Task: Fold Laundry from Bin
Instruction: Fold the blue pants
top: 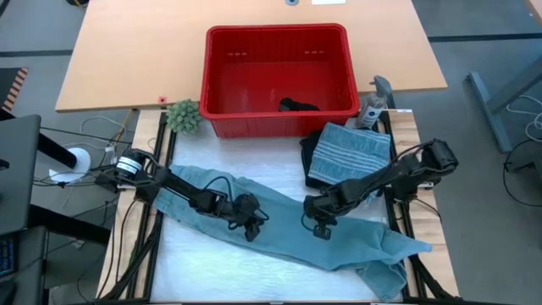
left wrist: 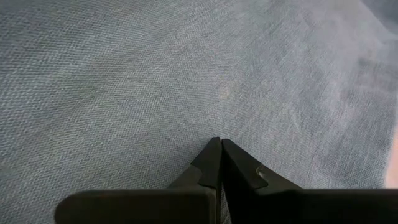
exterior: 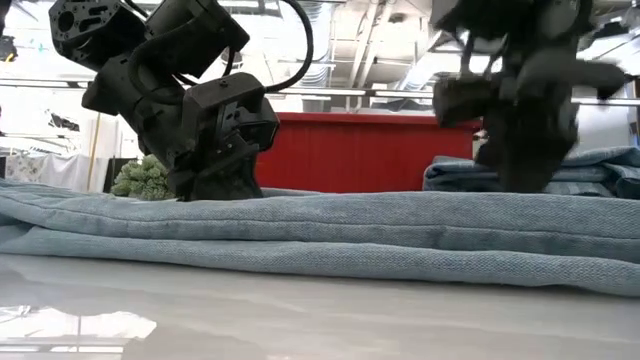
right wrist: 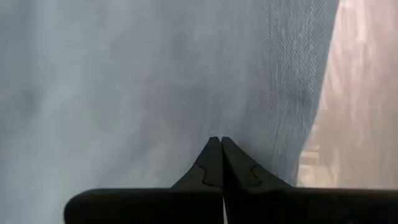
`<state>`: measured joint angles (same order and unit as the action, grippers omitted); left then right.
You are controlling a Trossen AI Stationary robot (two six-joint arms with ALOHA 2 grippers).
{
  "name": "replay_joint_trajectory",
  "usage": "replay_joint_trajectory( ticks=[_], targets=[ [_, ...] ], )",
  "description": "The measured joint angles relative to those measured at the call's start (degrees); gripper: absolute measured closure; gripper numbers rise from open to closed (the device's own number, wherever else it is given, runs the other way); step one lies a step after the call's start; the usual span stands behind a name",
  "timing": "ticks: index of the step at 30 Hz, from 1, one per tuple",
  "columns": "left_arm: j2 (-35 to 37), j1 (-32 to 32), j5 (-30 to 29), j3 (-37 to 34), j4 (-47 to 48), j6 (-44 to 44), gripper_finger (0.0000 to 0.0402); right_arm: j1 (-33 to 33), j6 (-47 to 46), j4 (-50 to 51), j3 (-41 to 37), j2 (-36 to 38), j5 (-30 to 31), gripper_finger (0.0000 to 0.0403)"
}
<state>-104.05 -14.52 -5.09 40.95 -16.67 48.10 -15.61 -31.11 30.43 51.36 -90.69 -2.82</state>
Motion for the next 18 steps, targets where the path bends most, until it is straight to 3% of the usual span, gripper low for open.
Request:
replay_joint_trajectory(
  ticks=[7,13,18],
  targets=[
    [0.02,2.24,2.99,-0.03,2.23,-1.77,0.0401,-2.66,-6.39,4.65,0.13,14.29,-0.65,0.0373],
    [0.22,3.59,5.36,-0.04,5.22,-4.34,0.0402,-11.36,-13.99,7.85,0.13,21.99,-2.74,0.0374],
    [0.35,4.61,7.13,-0.86,5.01,-5.48,0.0402,-17.36,-21.40,7.87,0.18,26.74,-5.68,0.0347]
  ],
)
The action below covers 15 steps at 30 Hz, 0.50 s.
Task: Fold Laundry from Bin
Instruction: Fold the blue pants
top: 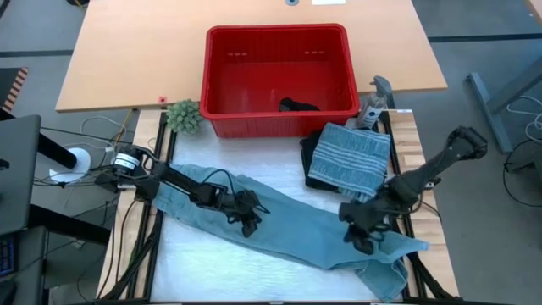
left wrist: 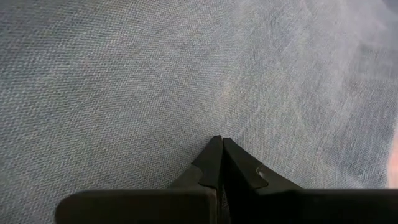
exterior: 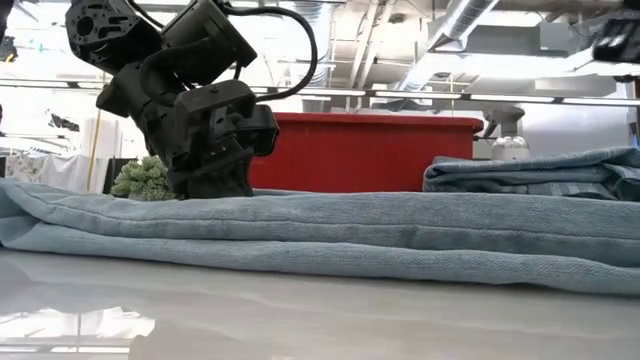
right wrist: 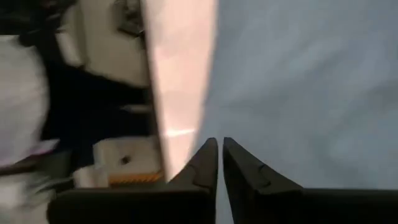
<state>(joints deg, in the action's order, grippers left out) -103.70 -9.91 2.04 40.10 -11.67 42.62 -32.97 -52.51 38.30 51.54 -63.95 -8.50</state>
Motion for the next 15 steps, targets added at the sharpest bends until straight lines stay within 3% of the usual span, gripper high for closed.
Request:
replay_joint_trajectory(
  ticks=[4,9,15],
  targets=[
    [0.04,1.60,2.37,-0.08,0.05,-1.69,0.0402,-1.29,-4.15,0.85,1.92,2.70,-6.04,0.0310],
    [0.77,4.13,8.53,-0.16,0.43,-2.91,0.0402,-1.47,-4.05,2.30,6.22,4.10,-5.91,0.0260],
    [7.82,5.27,10.42,1.30,5.65,-1.99,0.0402,-4.65,-1.56,19.50,13.64,2.68,-6.63,0.0218]
  ],
)
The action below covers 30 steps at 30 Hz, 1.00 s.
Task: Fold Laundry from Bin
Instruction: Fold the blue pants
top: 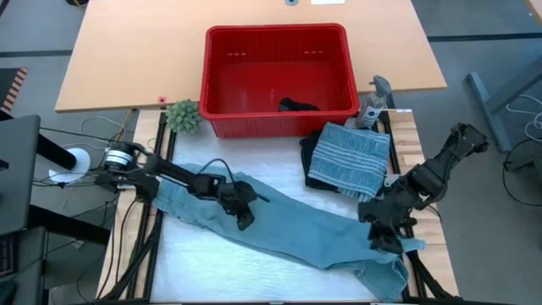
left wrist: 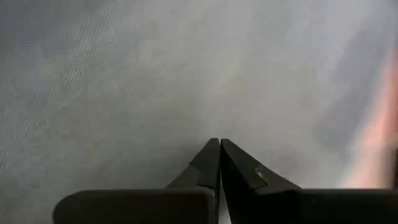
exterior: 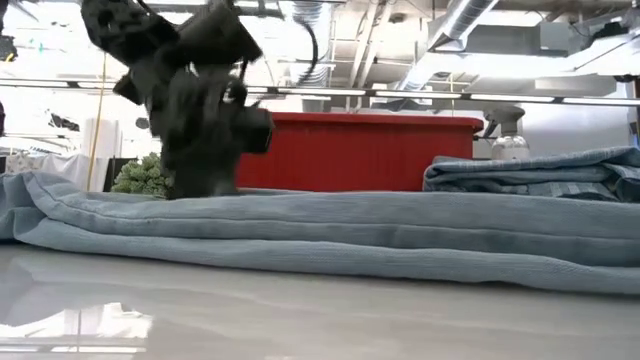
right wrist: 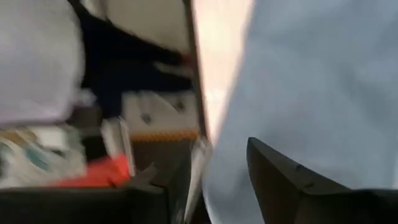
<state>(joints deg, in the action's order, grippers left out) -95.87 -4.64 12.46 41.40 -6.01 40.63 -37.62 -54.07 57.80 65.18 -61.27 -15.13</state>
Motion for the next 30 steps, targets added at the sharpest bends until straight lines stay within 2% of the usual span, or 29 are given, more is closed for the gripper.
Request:
replay_joint_trajectory(
  ticks=[4,8,15,19,26,28,30],
  targets=[
    [7.24,0.71,0.74,1.25,-1.01,3.13,0.0402,-3.01,0.58,10.70,4.62,-2.77,-1.45,0.0195],
    [14.14,0.69,-0.03,1.82,0.09,3.47,0.0402,-4.20,1.47,13.12,9.18,-6.15,-4.30,0.0178],
    [23.50,0.33,-7.54,2.74,1.24,3.40,0.0402,-6.77,1.67,16.92,17.08,-14.60,-5.06,0.0175],
    [25.41,-0.32,-10.47,2.76,1.82,3.26,0.0402,-9.33,2.34,22.04,18.74,-20.15,-4.46,0.0175],
    [25.42,-2.24,-10.82,2.76,3.47,3.31,0.0402,-12.89,2.99,26.30,18.80,-27.20,-3.72,0.0176],
    [25.41,-2.86,-11.31,2.76,3.31,3.38,0.0402,-13.45,3.10,27.41,18.80,-28.41,-3.25,0.0188],
    [25.42,-3.41,-11.86,2.79,3.22,3.45,0.0402,-13.71,3.24,27.98,18.80,-29.04,-3.02,0.0222]
  ],
)
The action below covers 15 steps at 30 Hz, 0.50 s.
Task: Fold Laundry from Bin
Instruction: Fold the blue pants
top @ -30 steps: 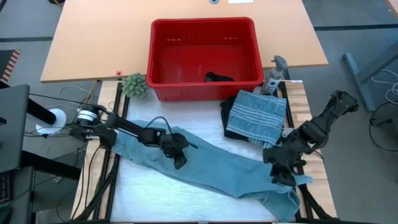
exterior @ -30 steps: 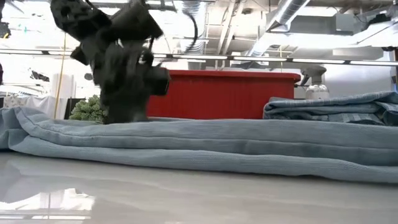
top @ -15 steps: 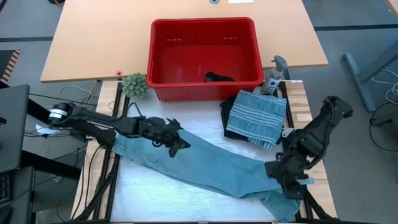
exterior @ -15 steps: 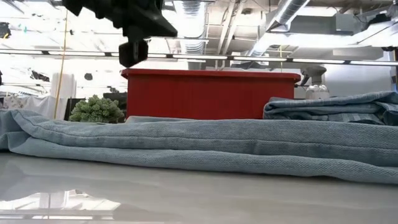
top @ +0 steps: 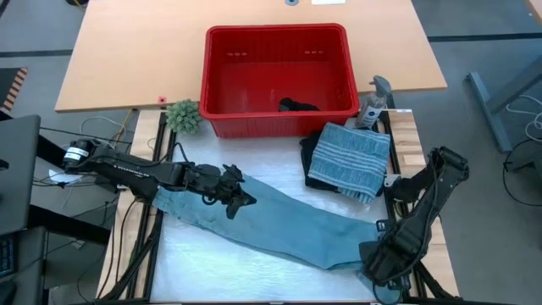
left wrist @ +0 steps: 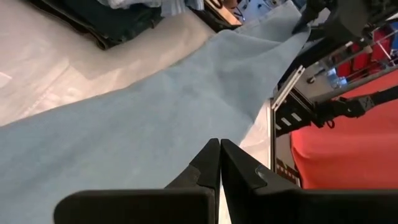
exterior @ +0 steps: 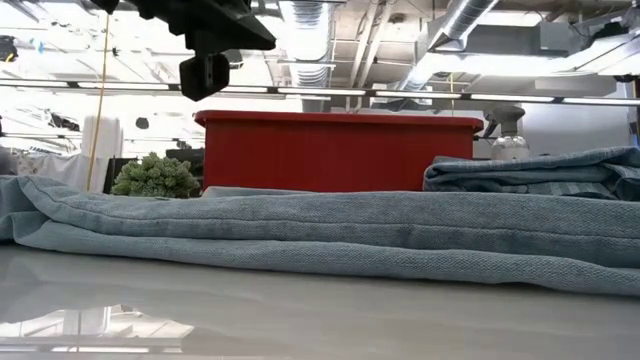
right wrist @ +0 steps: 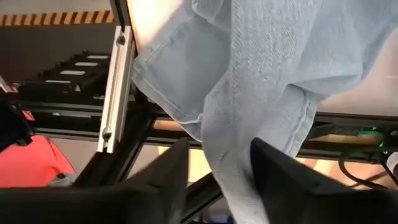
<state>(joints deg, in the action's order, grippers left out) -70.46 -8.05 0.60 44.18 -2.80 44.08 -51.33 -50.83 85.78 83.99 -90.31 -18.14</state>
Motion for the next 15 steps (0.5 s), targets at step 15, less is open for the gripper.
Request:
replay_joint_trajectory(
  ticks=[15],
  targets=[
    [0.02,-2.61,-2.01,0.07,0.02,0.24,0.0402,8.29,3.61,4.24,3.38,1.01,7.72,0.0379]
  ],
)
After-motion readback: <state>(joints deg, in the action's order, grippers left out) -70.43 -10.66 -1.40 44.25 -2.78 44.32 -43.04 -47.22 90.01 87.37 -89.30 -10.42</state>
